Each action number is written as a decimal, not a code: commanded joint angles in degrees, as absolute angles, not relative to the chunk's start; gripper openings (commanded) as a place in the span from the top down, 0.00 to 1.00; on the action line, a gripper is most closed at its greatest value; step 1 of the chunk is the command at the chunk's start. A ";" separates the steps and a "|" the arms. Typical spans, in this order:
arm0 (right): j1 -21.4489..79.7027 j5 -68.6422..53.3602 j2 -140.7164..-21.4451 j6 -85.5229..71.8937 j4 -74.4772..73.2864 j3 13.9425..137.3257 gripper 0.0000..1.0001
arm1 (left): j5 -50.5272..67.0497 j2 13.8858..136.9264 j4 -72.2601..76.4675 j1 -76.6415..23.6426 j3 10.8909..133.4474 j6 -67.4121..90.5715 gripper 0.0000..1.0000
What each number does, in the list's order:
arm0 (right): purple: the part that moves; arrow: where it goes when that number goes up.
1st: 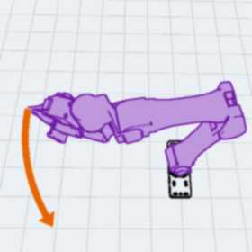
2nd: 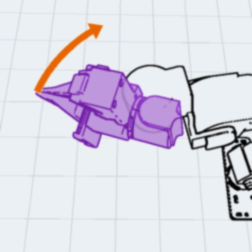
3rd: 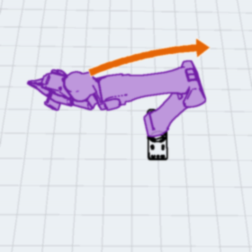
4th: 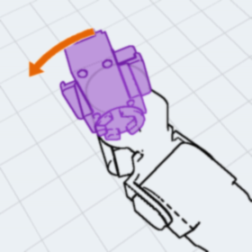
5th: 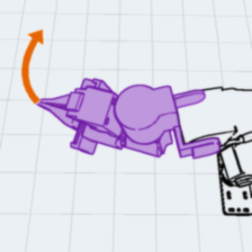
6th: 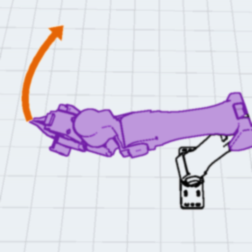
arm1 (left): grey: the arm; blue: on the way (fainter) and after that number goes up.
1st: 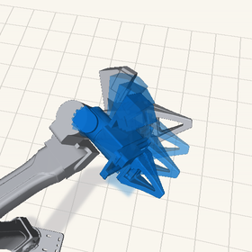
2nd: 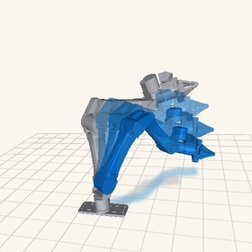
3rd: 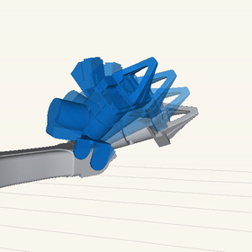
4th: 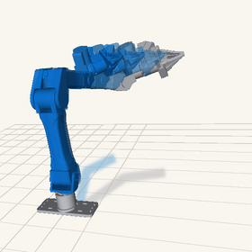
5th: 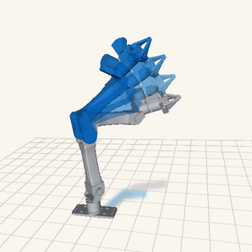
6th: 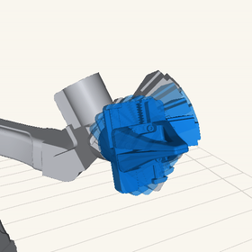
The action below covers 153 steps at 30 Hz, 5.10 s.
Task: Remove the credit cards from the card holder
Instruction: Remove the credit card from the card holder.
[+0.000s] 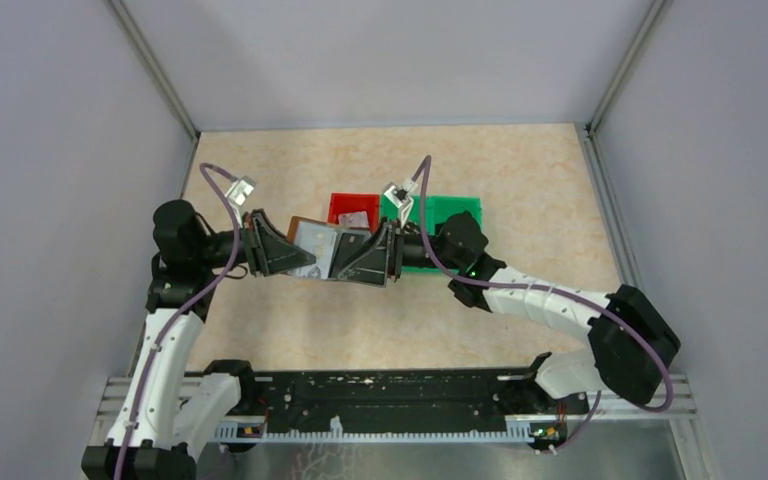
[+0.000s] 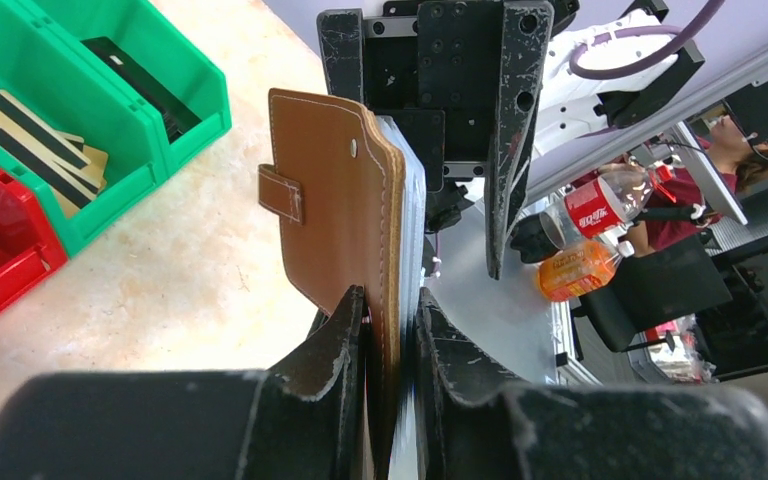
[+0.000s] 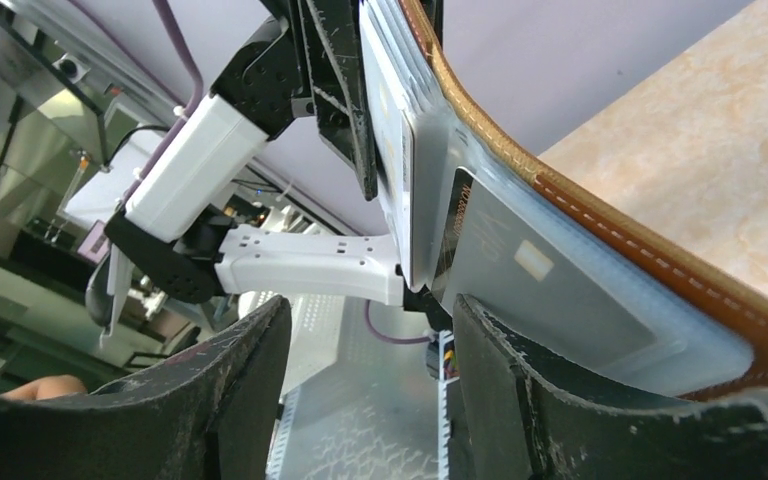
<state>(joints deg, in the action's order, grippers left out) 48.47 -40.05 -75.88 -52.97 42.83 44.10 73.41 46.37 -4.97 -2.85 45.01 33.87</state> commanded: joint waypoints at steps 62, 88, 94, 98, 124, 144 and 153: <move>52.16 -34.92 -84.52 -64.75 64.45 44.93 1.00 | 78.82 44.65 2.99 -2.99 44.01 43.99 0.62; 52.12 -35.41 -85.16 -67.35 71.15 43.89 0.65 | 76.87 44.30 -0.59 -2.90 44.98 41.17 0.87; 52.12 -36.15 -87.00 -68.76 71.36 46.30 0.65 | 77.23 43.97 -3.14 -2.90 45.64 38.61 0.87; 52.14 -36.74 -88.46 -69.54 71.19 47.40 0.67 | 77.92 43.60 -3.32 -2.90 45.87 37.95 0.87; 52.19 -35.24 -86.31 -68.56 75.55 40.97 1.00 | 75.61 44.08 13.17 -2.90 42.75 56.16 0.77; 52.09 -36.70 -88.85 -72.26 80.07 44.27 0.63 | 74.99 42.54 2.42 -2.90 45.20 42.25 0.75; 52.09 -36.69 -91.04 -73.09 79.10 46.38 0.71 | 77.03 42.06 2.72 -2.90 45.45 41.67 0.73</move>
<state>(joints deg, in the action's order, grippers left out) 52.01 -37.30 -89.58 -72.29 76.69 42.89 74.39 43.00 2.92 -2.52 43.40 43.40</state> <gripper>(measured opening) 0.318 0.267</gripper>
